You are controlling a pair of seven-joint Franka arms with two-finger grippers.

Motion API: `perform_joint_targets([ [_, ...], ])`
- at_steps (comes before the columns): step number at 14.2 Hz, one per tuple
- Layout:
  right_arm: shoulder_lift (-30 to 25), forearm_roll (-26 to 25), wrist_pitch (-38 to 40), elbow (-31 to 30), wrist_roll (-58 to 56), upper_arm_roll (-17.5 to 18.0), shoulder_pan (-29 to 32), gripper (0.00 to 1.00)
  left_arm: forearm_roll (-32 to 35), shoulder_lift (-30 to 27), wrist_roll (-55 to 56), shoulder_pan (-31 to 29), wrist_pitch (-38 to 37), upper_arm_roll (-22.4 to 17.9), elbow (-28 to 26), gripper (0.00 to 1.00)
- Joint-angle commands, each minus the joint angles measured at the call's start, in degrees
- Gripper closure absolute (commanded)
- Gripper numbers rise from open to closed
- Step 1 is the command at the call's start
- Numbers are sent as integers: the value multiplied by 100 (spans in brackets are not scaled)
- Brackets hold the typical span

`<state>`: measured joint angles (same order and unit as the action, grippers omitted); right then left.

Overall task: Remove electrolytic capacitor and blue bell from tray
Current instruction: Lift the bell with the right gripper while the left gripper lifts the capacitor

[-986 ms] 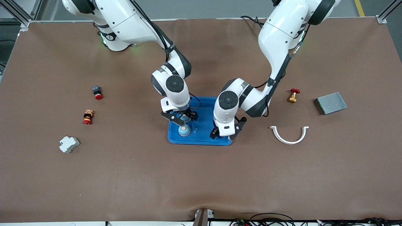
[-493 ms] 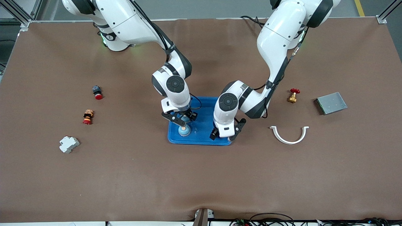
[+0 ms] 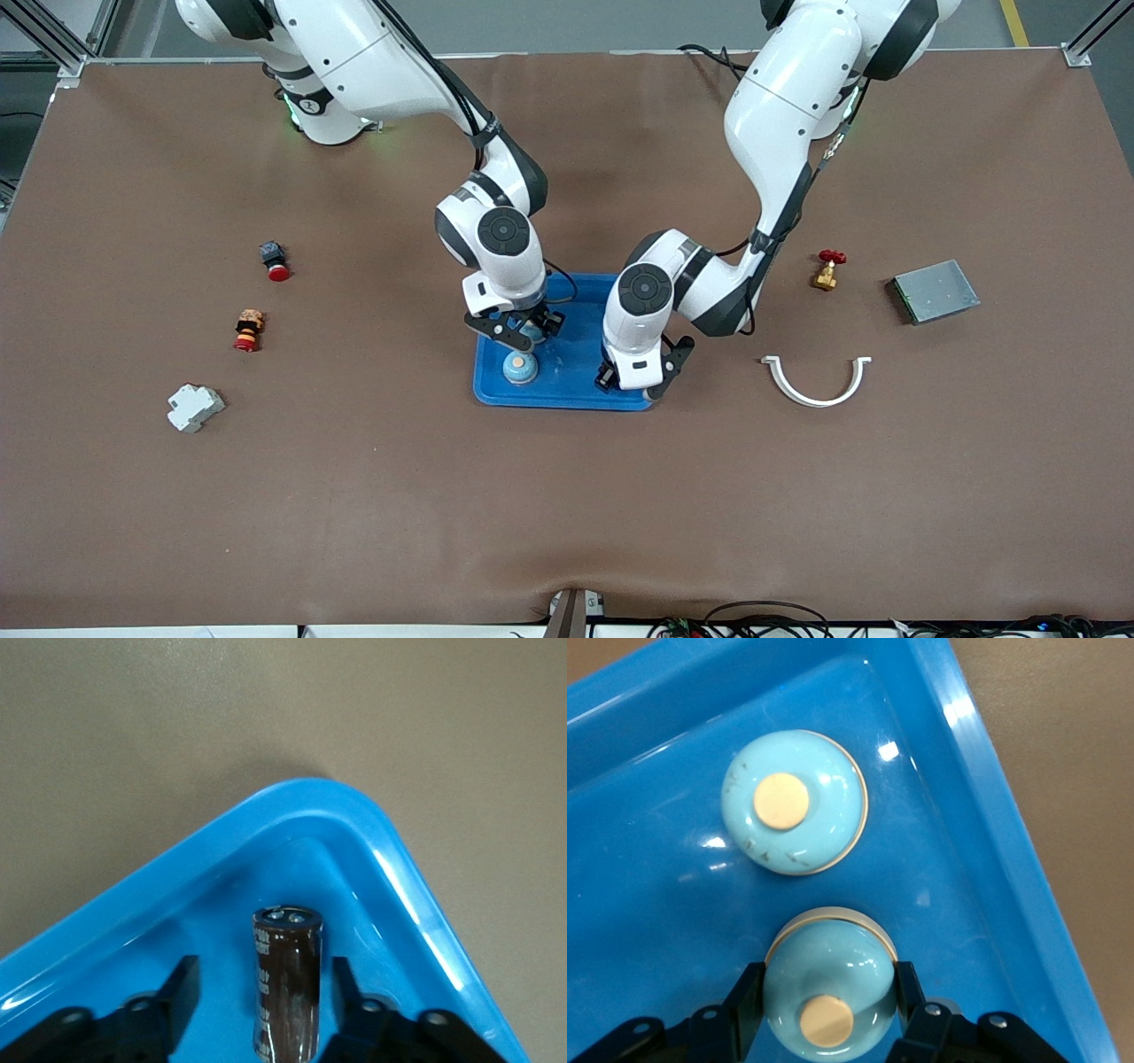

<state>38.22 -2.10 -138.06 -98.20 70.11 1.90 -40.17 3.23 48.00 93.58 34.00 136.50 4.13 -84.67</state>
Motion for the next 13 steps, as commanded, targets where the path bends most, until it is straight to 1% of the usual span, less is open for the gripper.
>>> perform_joint_targets([
  [1, -603, -19, 735, 3, -155, 83, 71, 100, 108, 60, 142, 28, 52, -44, 109, 100],
  [4, -1210, -18, 1570, -155, -733, 92, 106, 100, 99, 34, 125, 28, 70, -44, 109, 100],
  [5, -1464, -19, 1572, -425, -927, 83, 167, 100, 91, 8, 81, 19, 70, -44, 109, 100],
  [7, -2018, -19, 1336, -1145, -1401, 83, 325, 100, 90, -10, 64, 1, 61, -35, 205, 100],
  [9, -2615, -19, 941, -2014, -2024, 83, 605, 100, 143, -80, 55, 1, 0, -35, 215, 100],
  [11, -3073, -19, 607, -2736, -2684, 74, 913, 100, 152, -255, 37, -16, -53, -35, 215, 100],
  [13, -3268, -19, 570, -3055, -3177, 74, 1229, 100, 135, -440, -138, -42, -490, -27, 223, 100],
])
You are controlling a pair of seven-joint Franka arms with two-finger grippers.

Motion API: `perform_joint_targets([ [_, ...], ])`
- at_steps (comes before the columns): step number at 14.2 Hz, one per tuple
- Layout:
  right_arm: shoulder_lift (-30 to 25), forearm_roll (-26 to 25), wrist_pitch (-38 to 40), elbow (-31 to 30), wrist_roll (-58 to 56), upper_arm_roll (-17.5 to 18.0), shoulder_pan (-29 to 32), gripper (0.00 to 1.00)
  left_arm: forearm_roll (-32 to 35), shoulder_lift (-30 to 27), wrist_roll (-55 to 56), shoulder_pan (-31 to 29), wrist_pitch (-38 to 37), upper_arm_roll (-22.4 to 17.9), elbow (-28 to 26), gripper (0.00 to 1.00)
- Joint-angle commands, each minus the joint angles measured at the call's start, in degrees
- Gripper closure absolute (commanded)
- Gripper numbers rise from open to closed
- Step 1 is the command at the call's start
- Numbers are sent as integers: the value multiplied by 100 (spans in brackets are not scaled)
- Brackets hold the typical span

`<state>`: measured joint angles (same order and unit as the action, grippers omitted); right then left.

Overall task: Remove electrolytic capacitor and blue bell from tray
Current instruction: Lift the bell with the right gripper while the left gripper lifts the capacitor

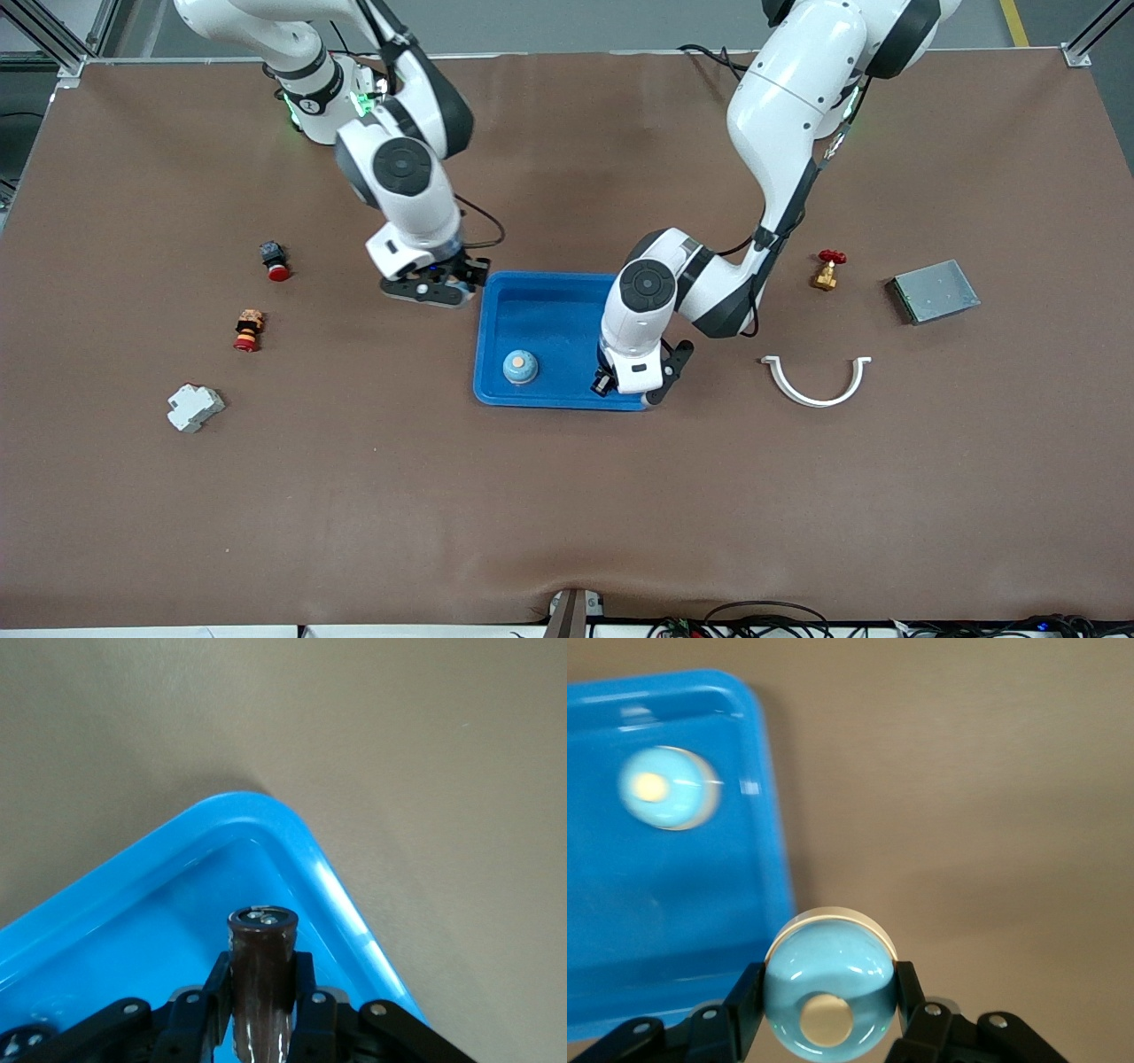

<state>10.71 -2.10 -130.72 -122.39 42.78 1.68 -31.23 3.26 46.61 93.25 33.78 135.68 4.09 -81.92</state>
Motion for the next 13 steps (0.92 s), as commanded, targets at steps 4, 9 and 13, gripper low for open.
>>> perform_joint_targets([
  [4, -465, -19, -566, -882, -1742, 87, 1274, 100, 52, -801, -894, -309, -1130, -5, -61, 100],
  [9, 0, -10, -1244, -971, -3528, 87, 2418, 100, 52, -1197, -2159, -1047, -1535, 4, -70, 100],
  [13, 694, -10, -2059, -971, -4495, 87, 3025, 100, 61, -1180, -3495, -1680, -1571, -5, -122, 100],
])
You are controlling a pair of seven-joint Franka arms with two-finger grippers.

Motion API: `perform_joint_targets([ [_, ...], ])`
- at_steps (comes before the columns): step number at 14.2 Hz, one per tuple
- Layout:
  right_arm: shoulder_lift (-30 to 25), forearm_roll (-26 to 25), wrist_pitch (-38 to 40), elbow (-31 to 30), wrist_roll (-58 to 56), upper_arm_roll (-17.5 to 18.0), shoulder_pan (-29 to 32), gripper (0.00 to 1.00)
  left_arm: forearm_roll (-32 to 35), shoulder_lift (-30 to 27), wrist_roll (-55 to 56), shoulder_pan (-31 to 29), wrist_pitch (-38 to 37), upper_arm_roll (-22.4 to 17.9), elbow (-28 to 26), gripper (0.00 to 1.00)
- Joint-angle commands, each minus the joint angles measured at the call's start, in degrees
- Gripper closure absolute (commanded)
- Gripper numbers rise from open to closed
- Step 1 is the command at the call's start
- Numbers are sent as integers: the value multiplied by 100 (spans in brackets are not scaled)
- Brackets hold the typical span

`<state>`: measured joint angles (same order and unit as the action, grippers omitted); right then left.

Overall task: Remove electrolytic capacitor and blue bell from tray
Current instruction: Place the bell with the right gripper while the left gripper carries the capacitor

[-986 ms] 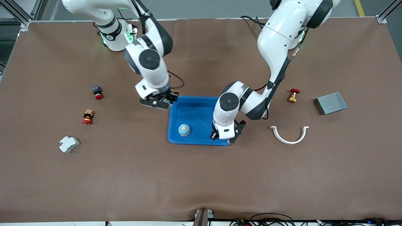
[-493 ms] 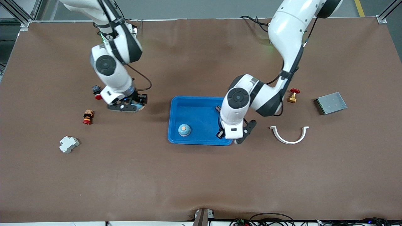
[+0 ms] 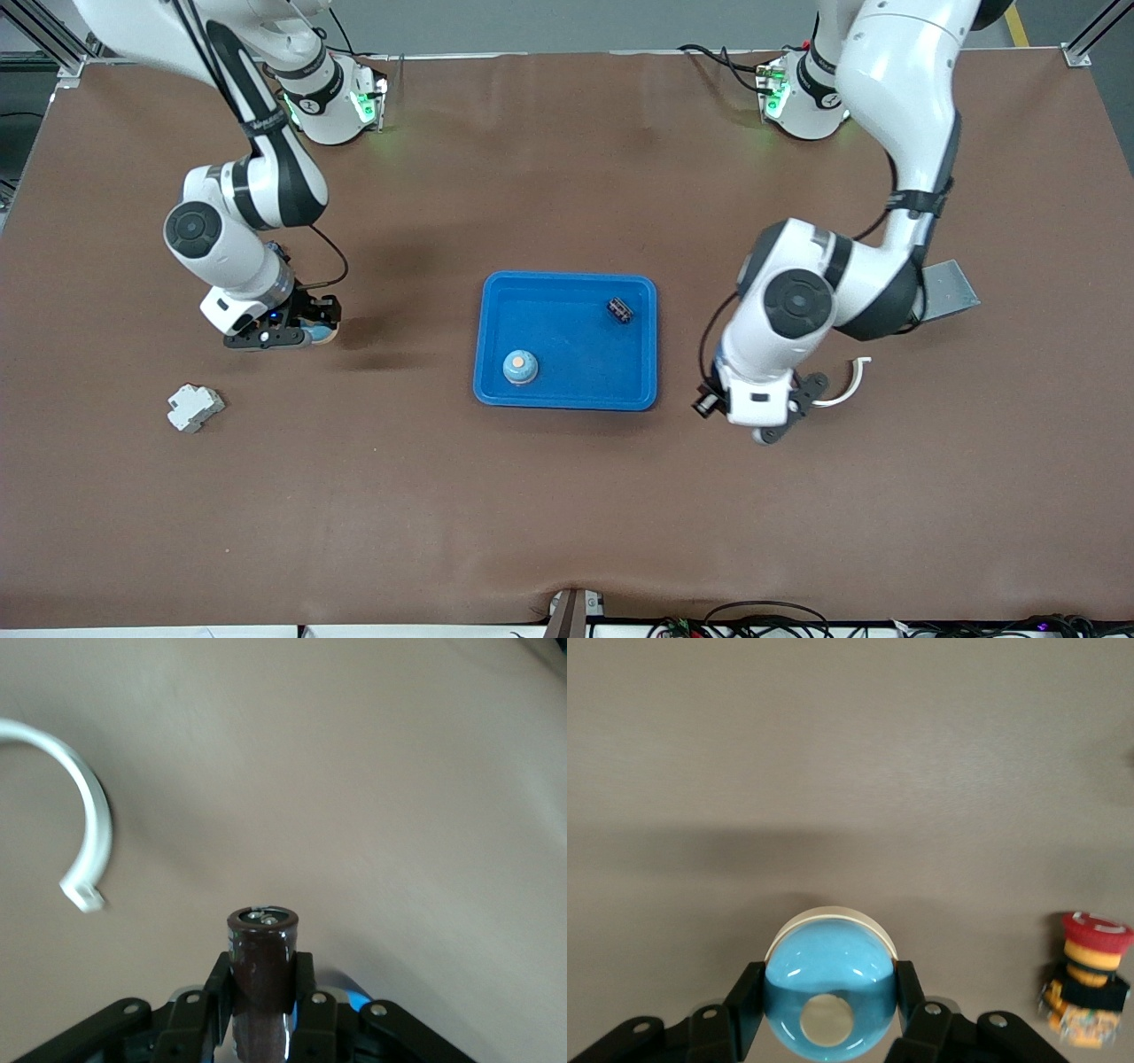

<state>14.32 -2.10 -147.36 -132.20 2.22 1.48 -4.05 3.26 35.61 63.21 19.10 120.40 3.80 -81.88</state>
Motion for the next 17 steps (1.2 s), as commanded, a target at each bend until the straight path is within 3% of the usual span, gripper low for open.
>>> perform_joint_targets([
  [1, 526, -10, -643, 10, -738, 107, 474, 100, 69, -63, -755, -344, -43, 24, -118, 100],
  [6, 932, -19, -1023, 54, -1233, 107, 871, 100, 148, 236, -1652, -810, 18, 7, -91, 100],
  [7, 932, -19, -1006, 97, -1224, 107, 888, 67, 148, 288, -1820, -924, 45, -2, -91, 100],
  [8, 932, -19, -1005, 115, -1242, 116, 915, 1, 157, 358, -1926, -1030, 115, -2, -100, 100],
  [12, 792, -10, -674, 142, -1207, 177, 924, 0, 157, 587, -2190, -1277, 413, -11, -126, 100],
  [17, 212, 359, 1355, 931, -173, 905, 880, 0, 166, 851, -2155, -1435, 677, -2, -126, 100],
])
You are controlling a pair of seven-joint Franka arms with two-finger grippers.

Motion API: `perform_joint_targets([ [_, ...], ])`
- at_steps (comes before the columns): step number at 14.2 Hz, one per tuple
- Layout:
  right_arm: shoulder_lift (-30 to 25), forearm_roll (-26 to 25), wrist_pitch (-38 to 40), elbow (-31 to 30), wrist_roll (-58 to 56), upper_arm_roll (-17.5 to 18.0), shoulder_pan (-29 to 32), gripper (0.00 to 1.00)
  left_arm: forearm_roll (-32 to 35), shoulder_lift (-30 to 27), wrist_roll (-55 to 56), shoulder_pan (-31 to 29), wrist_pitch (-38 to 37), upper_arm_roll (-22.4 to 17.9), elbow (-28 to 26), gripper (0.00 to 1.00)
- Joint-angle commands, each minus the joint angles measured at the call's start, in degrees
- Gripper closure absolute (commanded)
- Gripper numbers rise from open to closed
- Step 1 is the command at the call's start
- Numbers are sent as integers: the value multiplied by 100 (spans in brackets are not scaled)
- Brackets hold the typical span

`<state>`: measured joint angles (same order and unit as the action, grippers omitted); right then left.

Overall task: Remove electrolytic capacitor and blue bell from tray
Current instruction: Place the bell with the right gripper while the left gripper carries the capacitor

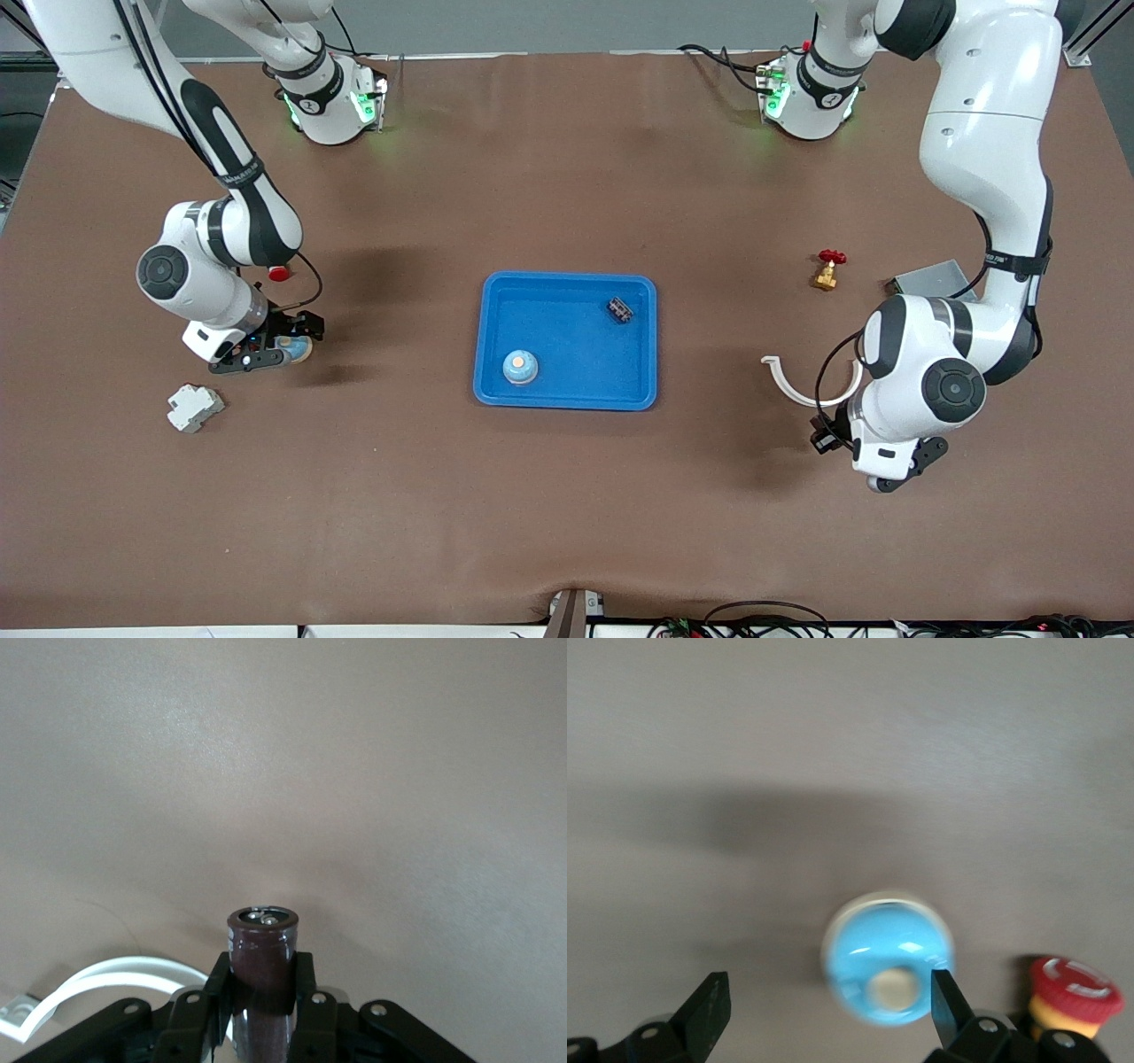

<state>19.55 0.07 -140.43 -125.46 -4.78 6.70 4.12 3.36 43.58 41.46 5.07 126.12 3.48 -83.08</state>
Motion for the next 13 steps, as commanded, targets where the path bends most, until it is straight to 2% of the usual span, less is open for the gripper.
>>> perform_joint_targets([
  [1, -346, 143, 814, 372, 931, 568, 54, 0, 147, 89, 28, -32, 158, 30, 2, 100],
  [4, -303, 143, 780, 610, 2239, 1148, -24, 0, 130, 238, 98, -24, 421, 30, 2, 100],
  [6, -241, 134, 797, 943, 3154, 1185, -523, 0, 121, 291, 107, -41, 589, 30, -6, 100],
  [10, 460, -85, 789, 1822, 4518, 1141, -1307, 0, 112, 379, 99, -68, 660, 30, 11, 100],
  [13, 1084, -970, 806, 2454, 5641, 1132, -1702, 0, 129, 414, 64, -68, 695, 30, 20, 100],
])
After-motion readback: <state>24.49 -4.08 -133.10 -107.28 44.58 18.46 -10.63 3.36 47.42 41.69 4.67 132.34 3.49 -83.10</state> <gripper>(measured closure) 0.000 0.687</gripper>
